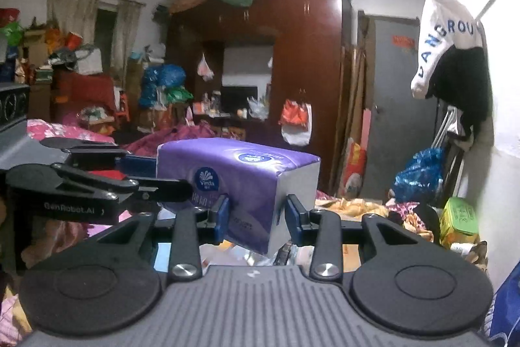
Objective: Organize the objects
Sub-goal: 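Lift the tissue pack into the white basket and open both grippers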
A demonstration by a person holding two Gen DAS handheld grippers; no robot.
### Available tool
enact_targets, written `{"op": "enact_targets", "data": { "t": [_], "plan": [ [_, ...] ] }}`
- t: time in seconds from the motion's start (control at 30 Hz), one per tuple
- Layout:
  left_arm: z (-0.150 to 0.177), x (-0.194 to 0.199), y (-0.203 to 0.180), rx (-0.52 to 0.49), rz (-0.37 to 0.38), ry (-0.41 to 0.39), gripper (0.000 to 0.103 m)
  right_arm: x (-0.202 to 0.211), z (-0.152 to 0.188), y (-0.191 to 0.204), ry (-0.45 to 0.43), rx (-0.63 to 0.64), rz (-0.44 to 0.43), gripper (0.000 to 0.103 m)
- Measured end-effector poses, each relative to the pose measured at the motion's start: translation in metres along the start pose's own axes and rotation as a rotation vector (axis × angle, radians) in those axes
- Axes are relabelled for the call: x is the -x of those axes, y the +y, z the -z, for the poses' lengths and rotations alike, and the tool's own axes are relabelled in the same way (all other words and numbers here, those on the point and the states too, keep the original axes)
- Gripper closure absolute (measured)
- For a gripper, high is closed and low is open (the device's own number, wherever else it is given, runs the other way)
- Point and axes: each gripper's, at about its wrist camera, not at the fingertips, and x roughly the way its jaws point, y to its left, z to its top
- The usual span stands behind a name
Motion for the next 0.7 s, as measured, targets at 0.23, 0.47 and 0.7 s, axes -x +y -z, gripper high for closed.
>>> {"op": "enact_targets", "data": {
  "t": [0.23, 0.47, 0.7],
  "plan": [
    [0.008, -0.017, 0.019, 0.025, -0.017, 0.034, 0.053, -0.024, 0.012, 0.002, 0.057, 0.007, -0.004, 0.063],
    [0.013, -0.035, 0.034, 0.041, -0.022, 0.075, 0.053, -0.038, 0.018, 0.003, 0.086, -0.016, 0.004, 0.063],
    [0.017, -0.052, 0.041, 0.051, -0.034, 0.104, 0.053, -0.050, 0.021, 0.000, 0.112, -0.007, 0.014, 0.063]
  ]
}}
